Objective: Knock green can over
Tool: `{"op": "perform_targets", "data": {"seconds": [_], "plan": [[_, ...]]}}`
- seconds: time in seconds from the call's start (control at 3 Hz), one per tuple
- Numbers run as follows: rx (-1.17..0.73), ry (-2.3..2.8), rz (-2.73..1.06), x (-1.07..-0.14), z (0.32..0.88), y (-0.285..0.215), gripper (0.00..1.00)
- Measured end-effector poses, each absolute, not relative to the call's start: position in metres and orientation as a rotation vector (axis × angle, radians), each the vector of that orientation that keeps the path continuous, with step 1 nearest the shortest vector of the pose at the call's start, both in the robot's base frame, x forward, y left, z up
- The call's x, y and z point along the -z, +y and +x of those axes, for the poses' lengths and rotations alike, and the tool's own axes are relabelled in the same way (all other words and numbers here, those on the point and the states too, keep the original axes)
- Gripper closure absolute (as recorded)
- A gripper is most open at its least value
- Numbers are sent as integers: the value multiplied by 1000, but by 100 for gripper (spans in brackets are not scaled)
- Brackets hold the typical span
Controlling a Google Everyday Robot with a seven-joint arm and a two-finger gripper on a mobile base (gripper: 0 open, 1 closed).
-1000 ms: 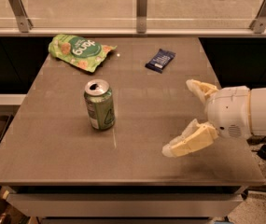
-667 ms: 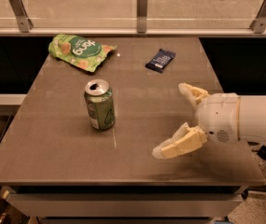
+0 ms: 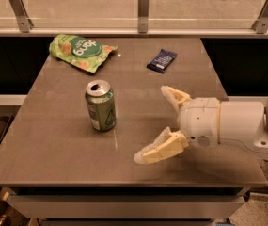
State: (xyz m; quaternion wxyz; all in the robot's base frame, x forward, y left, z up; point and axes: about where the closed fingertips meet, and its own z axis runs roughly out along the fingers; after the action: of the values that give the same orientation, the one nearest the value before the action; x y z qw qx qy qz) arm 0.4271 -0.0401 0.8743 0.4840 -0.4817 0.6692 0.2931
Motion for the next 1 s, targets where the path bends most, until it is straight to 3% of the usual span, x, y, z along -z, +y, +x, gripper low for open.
{"op": "perform_targets", "data": {"seconds": [1.0], "plan": [[-814, 1551, -1157, -867, 430, 1, 0]]}}
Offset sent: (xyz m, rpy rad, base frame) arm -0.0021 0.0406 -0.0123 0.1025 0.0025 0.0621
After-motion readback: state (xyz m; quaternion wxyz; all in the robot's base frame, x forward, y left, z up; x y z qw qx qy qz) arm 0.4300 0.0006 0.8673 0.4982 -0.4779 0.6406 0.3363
